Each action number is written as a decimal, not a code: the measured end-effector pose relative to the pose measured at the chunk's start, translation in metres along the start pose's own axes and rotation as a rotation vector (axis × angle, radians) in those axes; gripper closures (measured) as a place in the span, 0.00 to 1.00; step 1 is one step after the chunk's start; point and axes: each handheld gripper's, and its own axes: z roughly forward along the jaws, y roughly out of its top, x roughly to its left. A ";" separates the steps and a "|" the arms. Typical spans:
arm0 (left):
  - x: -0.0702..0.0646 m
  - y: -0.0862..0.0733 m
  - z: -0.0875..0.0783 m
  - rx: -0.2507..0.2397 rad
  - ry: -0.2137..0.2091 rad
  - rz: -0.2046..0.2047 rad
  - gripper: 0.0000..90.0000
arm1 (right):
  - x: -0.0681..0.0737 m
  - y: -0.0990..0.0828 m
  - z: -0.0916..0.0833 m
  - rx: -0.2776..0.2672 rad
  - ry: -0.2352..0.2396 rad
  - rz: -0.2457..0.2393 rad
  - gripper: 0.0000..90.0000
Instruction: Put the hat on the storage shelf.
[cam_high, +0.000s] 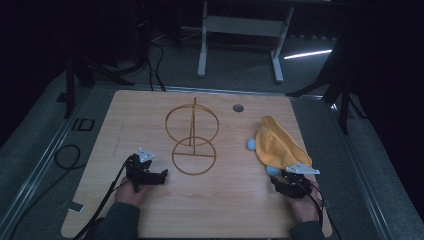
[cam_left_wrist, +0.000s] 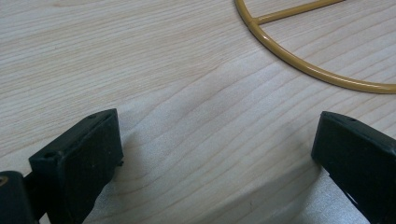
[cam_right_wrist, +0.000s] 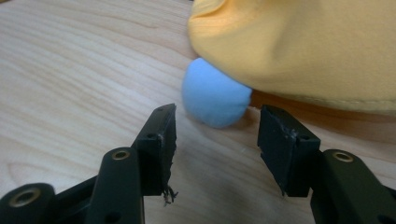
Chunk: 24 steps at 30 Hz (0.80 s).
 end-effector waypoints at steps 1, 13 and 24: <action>0.000 0.000 0.000 0.000 0.000 0.000 0.02 | -0.002 0.000 0.002 0.000 0.014 0.012 0.51; 0.000 0.000 0.000 0.000 0.000 0.000 0.02 | -0.007 0.005 0.015 -0.036 0.105 0.068 0.61; 0.000 0.000 0.000 0.002 0.000 0.002 0.02 | 0.005 0.018 -0.005 -0.127 0.092 0.007 0.90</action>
